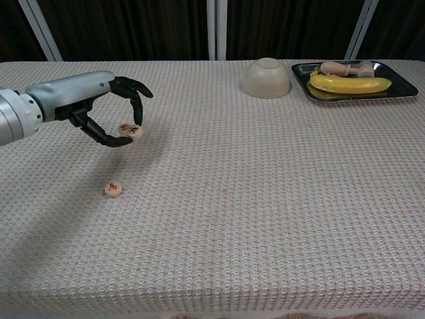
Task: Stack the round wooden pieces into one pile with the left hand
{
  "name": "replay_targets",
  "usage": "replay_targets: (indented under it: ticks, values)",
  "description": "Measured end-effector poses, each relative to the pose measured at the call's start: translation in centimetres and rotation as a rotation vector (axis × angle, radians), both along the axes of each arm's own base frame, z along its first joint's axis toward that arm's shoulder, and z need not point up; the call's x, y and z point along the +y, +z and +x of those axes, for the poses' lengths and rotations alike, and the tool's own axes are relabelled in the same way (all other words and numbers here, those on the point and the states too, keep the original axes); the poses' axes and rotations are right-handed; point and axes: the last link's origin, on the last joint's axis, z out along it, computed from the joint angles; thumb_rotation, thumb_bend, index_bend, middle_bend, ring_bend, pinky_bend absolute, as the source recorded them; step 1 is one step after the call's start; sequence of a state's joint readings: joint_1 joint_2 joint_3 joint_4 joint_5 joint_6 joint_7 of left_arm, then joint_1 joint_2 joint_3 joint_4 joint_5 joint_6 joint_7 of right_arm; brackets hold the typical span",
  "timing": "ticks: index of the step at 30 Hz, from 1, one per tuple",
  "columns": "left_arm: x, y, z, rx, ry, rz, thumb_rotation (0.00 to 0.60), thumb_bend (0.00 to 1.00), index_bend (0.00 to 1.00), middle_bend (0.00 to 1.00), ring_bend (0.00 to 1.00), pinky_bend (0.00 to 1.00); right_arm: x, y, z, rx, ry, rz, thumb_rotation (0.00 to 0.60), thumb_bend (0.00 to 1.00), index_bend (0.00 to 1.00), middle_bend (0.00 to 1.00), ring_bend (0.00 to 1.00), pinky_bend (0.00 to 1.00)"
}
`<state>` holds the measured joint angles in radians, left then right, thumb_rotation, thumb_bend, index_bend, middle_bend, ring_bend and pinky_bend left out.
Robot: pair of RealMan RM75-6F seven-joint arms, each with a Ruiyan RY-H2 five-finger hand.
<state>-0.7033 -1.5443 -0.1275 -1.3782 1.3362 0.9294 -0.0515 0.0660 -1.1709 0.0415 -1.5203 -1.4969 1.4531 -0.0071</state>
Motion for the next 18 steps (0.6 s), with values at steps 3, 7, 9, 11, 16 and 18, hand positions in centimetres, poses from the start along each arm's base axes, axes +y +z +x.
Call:
replay_targets:
  ticks: [3,7,9,11,16,18]
  values:
    - [1.2,0.1,-0.7,0.039,0.023,0.013,0.600,0.31,0.52,0.12,0.00,0.00,0.0,0.0,0.0,0.001,0.001,0.003,0.600,0.09,0.00,0.00,0.00,0.00]
    - [2.4,0.1,-1.4,0.057,0.064,0.021,0.600,0.31,0.52,0.12,0.00,0.00,0.0,-0.1,0.1,0.002,0.003,0.008,0.600,0.09,0.00,0.00,0.00,0.00]
    - [2.8,0.0,-1.7,0.066,0.070,0.029,0.600,0.31,0.52,0.12,0.00,0.00,0.0,-0.1,0.1,0.001,0.007,0.010,0.600,0.09,0.00,0.00,0.00,0.00]
    - [3.1,-0.1,-2.1,0.069,0.081,0.036,0.600,0.31,0.52,0.12,0.00,0.00,0.0,-0.2,0.1,-0.001,0.011,0.009,0.600,0.09,0.00,0.00,0.00,0.00]
    - [3.2,-0.3,-2.4,0.056,0.090,0.032,0.600,0.31,0.52,0.12,0.00,0.00,-0.1,-0.3,0.0,0.000,0.010,0.011,0.600,0.09,0.00,0.00,0.00,0.00]
    - [3.2,-0.4,-2.3,0.055,0.085,0.030,0.600,0.31,0.52,0.12,0.00,0.00,-0.1,-0.3,0.0,-0.001,0.010,0.011,0.600,0.09,0.00,0.00,0.00,0.00]
